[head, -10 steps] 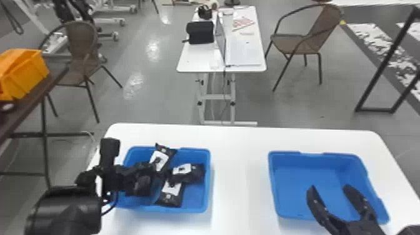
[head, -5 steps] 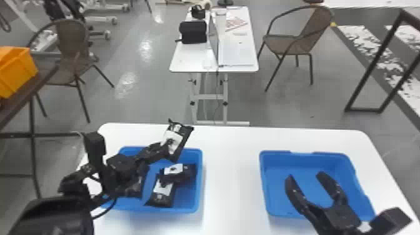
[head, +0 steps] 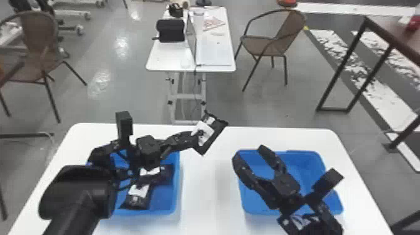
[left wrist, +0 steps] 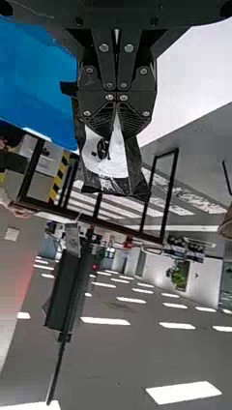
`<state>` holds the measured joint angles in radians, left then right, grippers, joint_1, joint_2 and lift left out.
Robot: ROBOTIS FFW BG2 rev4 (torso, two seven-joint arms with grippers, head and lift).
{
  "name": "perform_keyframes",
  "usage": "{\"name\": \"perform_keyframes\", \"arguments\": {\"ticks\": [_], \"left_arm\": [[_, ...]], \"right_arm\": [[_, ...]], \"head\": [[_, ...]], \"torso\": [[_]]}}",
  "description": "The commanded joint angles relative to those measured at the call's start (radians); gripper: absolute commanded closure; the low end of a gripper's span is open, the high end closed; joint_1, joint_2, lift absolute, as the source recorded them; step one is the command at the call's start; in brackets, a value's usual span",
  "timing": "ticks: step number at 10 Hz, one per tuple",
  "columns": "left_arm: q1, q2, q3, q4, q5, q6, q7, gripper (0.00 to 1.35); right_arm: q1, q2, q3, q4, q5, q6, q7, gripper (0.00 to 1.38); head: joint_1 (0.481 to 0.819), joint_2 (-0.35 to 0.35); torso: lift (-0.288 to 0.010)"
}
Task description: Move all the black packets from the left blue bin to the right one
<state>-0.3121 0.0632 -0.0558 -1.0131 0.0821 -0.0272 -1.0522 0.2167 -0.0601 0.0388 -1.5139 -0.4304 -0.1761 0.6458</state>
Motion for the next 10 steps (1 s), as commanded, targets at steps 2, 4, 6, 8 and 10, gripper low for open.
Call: {"name": "perform_keyframes", "arguments": {"ticks": [2,4,6,8,10], "left_arm": [[-0.079,-0.037,-0.041,0.123,0.034,-0.022,-0.032,1.21],[-0.105,-0.066,-0.09,0.165,0.065,-0.025,-0.04,1.21],[-0.116,-0.066,-0.121,0.183,0.077,-0.016,-0.045,1.21],[-0.117,-0.066,-0.141,0.186,0.103,-0.014,-0.046,1.21],[-0.122,-0.066,-0.157,0.186,0.103,-0.016,-0.046,1.21]], "right_arm": [[-0.089,-0.001,0.032,0.061,-0.024,0.053,0.034,0.11],[-0.171,0.005,0.039,0.15,-0.033,0.053,0.052,0.12],[-0.221,0.011,0.039,0.201,-0.031,0.053,0.052,0.11],[-0.273,0.023,0.035,0.281,-0.025,0.027,0.051,0.12],[-0.284,0.023,0.015,0.334,-0.007,0.017,0.018,0.12]], "head": [[0.695,-0.076],[0.695,-0.088],[0.695,-0.107],[0.695,-0.117],[0.695,-0.128]], "torso": [[0.0],[0.0],[0.0],[0.0],[0.0]]}}
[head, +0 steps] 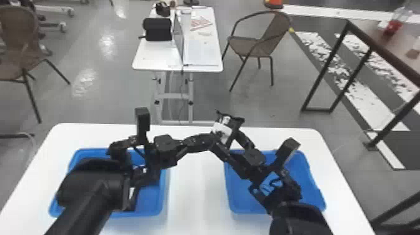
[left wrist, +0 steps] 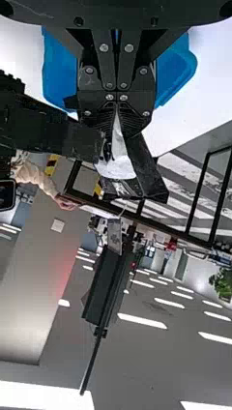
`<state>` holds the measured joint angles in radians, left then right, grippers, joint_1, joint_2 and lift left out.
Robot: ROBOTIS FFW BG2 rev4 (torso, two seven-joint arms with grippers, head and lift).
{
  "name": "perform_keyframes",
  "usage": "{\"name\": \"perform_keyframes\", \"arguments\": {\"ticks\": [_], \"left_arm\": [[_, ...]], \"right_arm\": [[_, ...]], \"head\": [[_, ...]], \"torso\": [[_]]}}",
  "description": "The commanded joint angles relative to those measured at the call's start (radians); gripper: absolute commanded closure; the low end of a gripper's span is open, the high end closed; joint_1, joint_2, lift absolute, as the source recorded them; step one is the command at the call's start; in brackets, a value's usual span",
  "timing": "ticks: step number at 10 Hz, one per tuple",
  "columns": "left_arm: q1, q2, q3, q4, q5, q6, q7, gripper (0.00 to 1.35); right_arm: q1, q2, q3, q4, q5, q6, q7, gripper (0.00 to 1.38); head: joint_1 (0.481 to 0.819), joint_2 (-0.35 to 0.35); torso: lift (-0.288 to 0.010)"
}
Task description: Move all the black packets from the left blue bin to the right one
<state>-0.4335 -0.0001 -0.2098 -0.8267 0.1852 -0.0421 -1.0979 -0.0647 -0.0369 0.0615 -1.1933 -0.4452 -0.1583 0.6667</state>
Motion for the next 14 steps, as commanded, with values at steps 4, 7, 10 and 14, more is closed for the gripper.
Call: {"name": "perform_keyframes", "arguments": {"ticks": [4,7,10,14], "left_arm": [[0.001,-0.002,-0.01,0.0,0.0,0.004,-0.003,1.21],[0.005,-0.002,-0.005,0.0,0.003,0.004,-0.003,1.21],[0.058,-0.002,0.055,-0.011,0.02,0.038,0.047,0.73],[0.332,0.049,0.234,-0.373,0.049,0.128,0.202,0.11]], "right_arm": [[0.006,0.003,-0.019,0.038,-0.023,-0.064,-0.064,1.14],[0.014,0.003,-0.017,0.04,-0.036,-0.084,-0.065,1.2],[0.019,0.003,-0.065,0.058,-0.056,-0.116,-0.076,1.2],[0.005,-0.051,-0.187,0.201,-0.003,-0.076,-0.116,1.2]], "head": [[0.695,-0.161],[0.695,-0.173],[0.695,-0.172],[0.695,-0.19]], "torso": [[0.0],[0.0],[0.0],[0.0]]}}
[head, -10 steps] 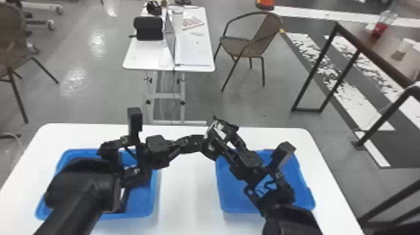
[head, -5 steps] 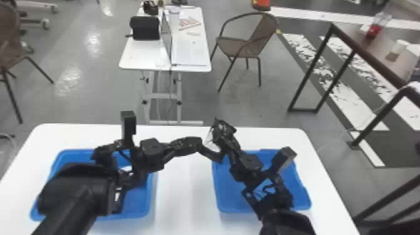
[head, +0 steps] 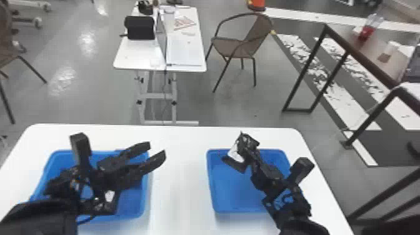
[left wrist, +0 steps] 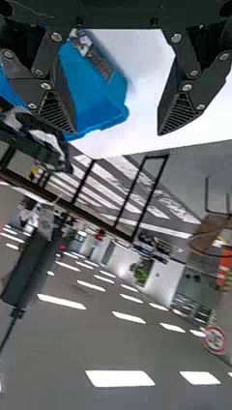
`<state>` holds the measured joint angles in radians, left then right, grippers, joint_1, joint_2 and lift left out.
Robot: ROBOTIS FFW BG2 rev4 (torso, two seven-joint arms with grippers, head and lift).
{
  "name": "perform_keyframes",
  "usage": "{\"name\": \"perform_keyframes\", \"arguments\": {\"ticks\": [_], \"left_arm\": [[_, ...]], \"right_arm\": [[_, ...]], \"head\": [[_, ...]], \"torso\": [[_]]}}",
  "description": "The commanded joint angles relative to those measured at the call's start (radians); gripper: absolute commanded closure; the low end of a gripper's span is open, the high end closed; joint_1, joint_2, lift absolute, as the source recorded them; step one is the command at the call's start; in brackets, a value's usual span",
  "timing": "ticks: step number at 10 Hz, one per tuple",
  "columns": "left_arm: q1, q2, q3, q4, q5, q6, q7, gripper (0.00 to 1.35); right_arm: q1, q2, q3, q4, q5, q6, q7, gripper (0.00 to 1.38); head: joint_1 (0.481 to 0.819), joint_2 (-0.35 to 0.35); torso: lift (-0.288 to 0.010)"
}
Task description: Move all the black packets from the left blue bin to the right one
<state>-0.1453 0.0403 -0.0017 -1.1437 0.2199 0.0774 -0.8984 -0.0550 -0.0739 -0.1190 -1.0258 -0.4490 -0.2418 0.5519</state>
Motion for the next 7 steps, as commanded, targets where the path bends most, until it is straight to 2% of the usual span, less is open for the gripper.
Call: {"name": "perform_keyframes", "arguments": {"ticks": [1,2,3,4,5,6,7], "left_arm": [[0.104,0.01,0.083,-0.14,0.038,0.01,0.042,0.11],[0.148,0.004,0.135,-0.208,0.041,0.005,0.075,0.11],[0.176,-0.011,0.178,-0.252,0.047,0.005,0.093,0.11],[0.197,-0.028,0.215,-0.286,0.036,0.019,0.101,0.11],[0.219,-0.043,0.256,-0.314,-0.005,0.038,0.104,0.11],[0.225,-0.043,0.281,-0.318,-0.056,0.059,0.118,0.12],[0.219,-0.043,0.299,-0.318,-0.145,0.107,0.124,0.15]], "right_arm": [[-0.008,-0.043,-0.008,0.092,-0.002,0.021,-0.001,1.2],[-0.008,-0.058,-0.008,0.11,0.007,0.038,-0.001,1.15],[-0.014,-0.063,-0.027,0.118,0.055,0.038,-0.001,0.74],[-0.022,-0.063,-0.05,0.124,0.096,0.039,-0.003,0.24],[-0.017,-0.06,-0.059,0.11,0.104,0.036,-0.018,0.01],[0.035,-0.046,-0.077,0.004,0.165,0.024,-0.093,0.13],[0.098,-0.027,-0.08,-0.122,0.17,0.018,-0.168,0.22]], "head": [[0.695,-0.177],[0.695,-0.164],[0.695,-0.145],[0.695,-0.136],[0.695,-0.122],[0.695,-0.115],[0.695,-0.109]], "torso": [[0.0],[0.0],[0.0],[0.0],[0.0],[0.0],[0.0]]}}
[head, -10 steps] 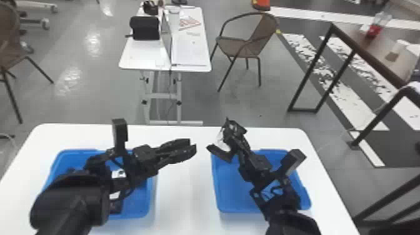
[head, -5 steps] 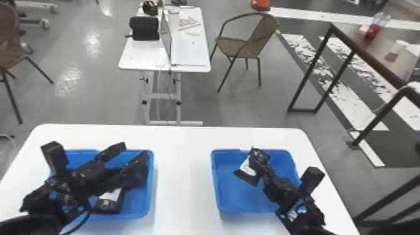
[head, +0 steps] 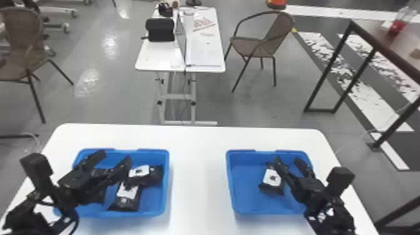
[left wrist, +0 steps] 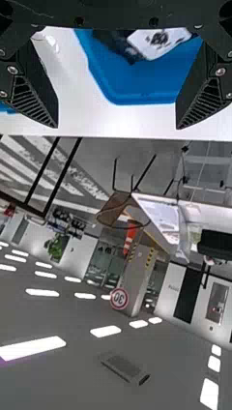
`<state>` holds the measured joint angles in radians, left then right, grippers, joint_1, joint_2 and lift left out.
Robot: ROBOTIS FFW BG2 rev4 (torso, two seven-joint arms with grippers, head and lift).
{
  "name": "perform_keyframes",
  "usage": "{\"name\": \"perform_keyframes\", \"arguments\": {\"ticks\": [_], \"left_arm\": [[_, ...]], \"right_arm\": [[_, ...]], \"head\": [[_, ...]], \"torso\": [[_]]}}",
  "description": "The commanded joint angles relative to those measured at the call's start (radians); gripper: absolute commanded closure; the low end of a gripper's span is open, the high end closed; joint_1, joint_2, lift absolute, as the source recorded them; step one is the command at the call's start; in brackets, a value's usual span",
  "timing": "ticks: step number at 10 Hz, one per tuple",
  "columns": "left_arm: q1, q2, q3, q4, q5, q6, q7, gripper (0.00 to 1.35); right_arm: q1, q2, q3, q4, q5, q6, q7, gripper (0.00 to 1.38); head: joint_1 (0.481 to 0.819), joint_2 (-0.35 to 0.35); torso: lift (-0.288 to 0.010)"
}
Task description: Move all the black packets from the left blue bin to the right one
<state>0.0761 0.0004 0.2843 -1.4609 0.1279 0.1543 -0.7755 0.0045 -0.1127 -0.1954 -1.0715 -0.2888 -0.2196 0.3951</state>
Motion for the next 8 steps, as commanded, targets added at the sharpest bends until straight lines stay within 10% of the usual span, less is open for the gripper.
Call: {"name": "perform_keyframes", "arguments": {"ticks": [1,4,8], "left_arm": [[-0.021,0.012,0.016,0.005,-0.157,0.083,-0.001,0.16],[-0.171,0.108,-0.065,0.189,-0.355,0.131,-0.059,0.17],[-0.441,0.119,-0.109,0.587,-0.66,0.004,-0.153,0.17]], "right_arm": [[0.077,0.033,-0.01,-0.147,-0.032,-0.02,-0.019,0.27],[0.157,0.051,-0.007,-0.294,-0.188,-0.021,0.039,0.29],[0.173,0.068,0.002,-0.383,-0.231,-0.021,0.064,0.29]], "head": [[0.695,-0.107],[0.695,-0.078],[0.695,-0.064]], "torso": [[0.0],[0.0],[0.0]]}}
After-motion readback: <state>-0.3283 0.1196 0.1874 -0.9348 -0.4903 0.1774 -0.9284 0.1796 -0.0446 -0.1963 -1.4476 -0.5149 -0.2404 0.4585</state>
